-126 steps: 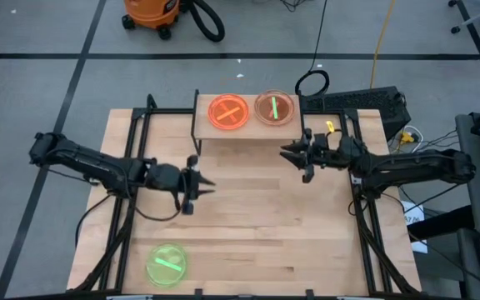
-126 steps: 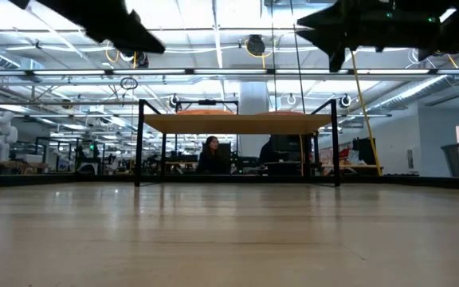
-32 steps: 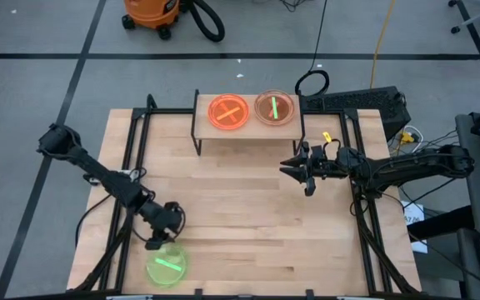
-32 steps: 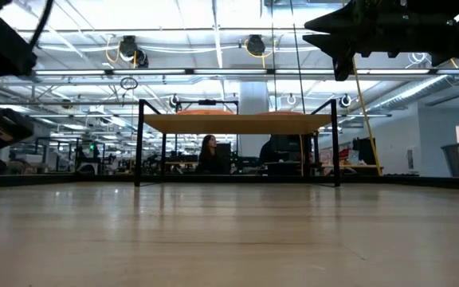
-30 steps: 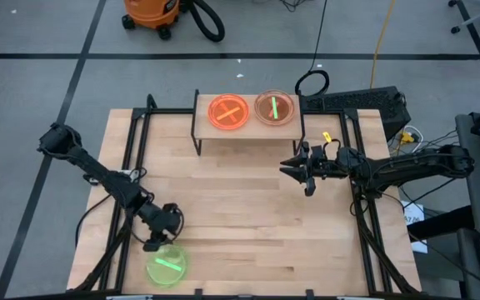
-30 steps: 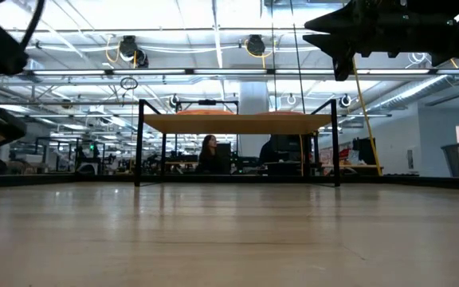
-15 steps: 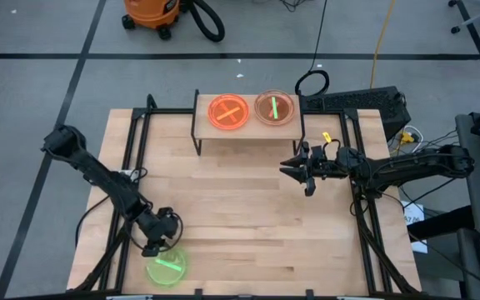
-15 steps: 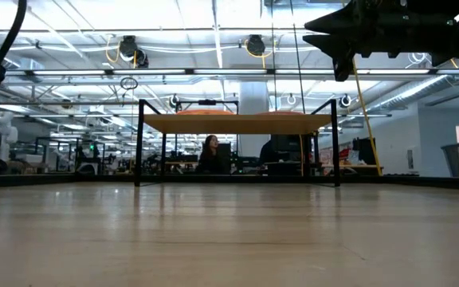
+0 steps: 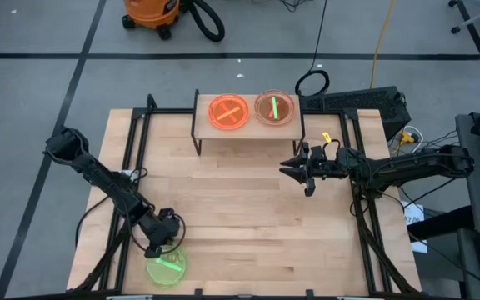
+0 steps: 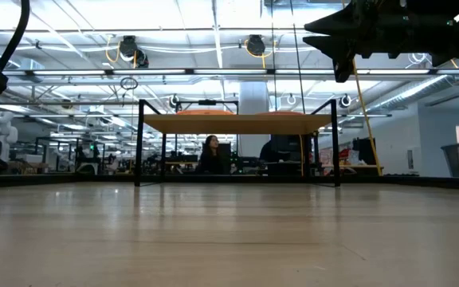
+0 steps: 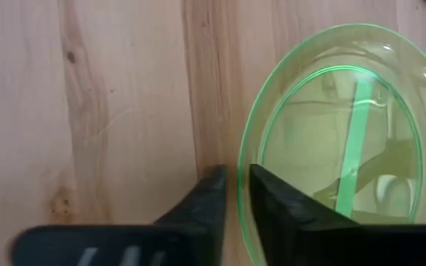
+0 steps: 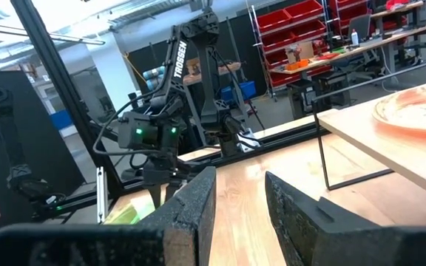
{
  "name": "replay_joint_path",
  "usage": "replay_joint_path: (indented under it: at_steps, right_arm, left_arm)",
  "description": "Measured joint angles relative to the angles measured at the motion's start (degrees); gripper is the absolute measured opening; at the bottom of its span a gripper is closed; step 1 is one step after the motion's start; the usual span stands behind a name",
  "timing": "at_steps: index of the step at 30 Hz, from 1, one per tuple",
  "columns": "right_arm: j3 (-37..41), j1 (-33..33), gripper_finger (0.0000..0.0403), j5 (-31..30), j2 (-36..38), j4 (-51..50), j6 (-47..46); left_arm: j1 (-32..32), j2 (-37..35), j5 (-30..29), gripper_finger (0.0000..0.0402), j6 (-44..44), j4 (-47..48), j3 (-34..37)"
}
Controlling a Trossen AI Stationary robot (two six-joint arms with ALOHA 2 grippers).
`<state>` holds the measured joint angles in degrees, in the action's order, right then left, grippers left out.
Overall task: Place and stack plates onto a shelf
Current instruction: Stack the green plate on top of the orange plate on the shelf
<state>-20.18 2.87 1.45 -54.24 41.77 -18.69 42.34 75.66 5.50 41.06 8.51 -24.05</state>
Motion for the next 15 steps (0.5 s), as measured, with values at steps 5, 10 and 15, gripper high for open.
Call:
replay_joint_path:
  at_steps: [5, 10, 15]
  right_arm:
    - [0.0, 0.0, 0.01, -0.1, 0.0, 0.01, -0.14]
    - [0.0, 0.0, 0.01, -0.13, 0.0, 0.01, -0.18]
    - [0.0, 0.0, 0.01, -0.13, 0.0, 0.06, -0.33]
  left_arm:
    - [-1.06, -0.04, 1.44, 0.0009, 0.0, -0.36, 0.03]
    - [-3.43, -2.18, 2.41, 0.0006, -2.38, -0.5, 0.11]
    - [-9.4, -7.65, -0.69, 0.0005, -5.14, 6.26, -3.54]
